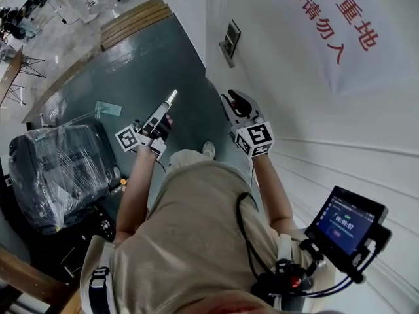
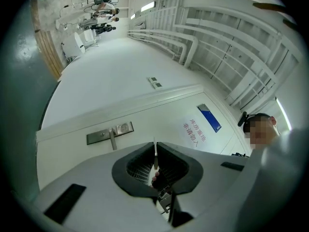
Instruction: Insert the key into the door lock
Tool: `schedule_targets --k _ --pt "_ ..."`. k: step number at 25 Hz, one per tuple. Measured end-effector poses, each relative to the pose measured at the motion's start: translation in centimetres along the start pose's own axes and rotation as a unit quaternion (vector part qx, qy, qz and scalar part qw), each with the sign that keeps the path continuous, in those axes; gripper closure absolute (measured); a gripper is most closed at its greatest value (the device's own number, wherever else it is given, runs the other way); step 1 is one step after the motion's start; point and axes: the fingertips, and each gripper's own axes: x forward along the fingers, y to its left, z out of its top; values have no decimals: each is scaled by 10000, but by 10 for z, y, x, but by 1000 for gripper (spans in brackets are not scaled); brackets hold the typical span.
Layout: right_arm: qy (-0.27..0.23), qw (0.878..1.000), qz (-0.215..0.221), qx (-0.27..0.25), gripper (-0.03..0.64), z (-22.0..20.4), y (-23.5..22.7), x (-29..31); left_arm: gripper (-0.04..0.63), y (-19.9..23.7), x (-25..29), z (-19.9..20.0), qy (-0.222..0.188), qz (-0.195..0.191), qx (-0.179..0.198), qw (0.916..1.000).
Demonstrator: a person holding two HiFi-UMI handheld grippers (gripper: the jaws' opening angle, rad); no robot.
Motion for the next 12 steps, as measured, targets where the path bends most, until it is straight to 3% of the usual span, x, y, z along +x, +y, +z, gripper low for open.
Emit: schedule_targets --k 12 --pt "242 9997 -45 88 514 -10 -1 17 560 13 5 13 167 -11 -101 9998"
